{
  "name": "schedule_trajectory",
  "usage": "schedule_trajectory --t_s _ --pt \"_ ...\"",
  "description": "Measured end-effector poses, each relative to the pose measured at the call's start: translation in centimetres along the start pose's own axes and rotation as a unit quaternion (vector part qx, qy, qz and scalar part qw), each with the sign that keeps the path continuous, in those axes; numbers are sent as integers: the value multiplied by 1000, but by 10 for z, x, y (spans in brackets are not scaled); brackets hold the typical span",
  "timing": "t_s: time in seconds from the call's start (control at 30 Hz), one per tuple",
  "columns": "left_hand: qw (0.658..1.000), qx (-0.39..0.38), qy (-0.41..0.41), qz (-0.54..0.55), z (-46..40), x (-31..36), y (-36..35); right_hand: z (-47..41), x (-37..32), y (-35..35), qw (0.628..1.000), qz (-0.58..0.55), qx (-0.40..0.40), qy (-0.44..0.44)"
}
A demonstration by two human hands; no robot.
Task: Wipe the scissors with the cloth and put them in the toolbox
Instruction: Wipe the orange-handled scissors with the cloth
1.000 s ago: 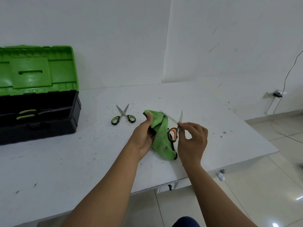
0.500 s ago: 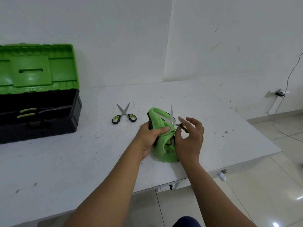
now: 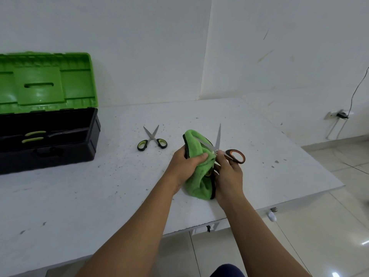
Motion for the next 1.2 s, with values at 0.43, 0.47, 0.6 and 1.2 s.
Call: schedule_trajectory --t_s 0.43,0.47,0.6,1.2 --pt "995 44 55 75 2 0 3 2 3 -1 995 48 58 70" --pt "995 40 54 78 2 1 5 3 3 -1 994 51 60 74" --pt "998 31 47 10 -1 0 7 5 1 -1 994 63 48 78" --pt "997 -9 74 26 -2 -10 -15 3 7 4 998 31 -26 47"
Point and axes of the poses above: each hand's wrist, its own z-axis away from the middle knuckle, its own y-axis out of the back of the hand, x = y × z, the point moved 8 cm from there along -z, towards the middle knuckle, and after that the axes turned 3 degrees about -z, right-handed, at the moved point
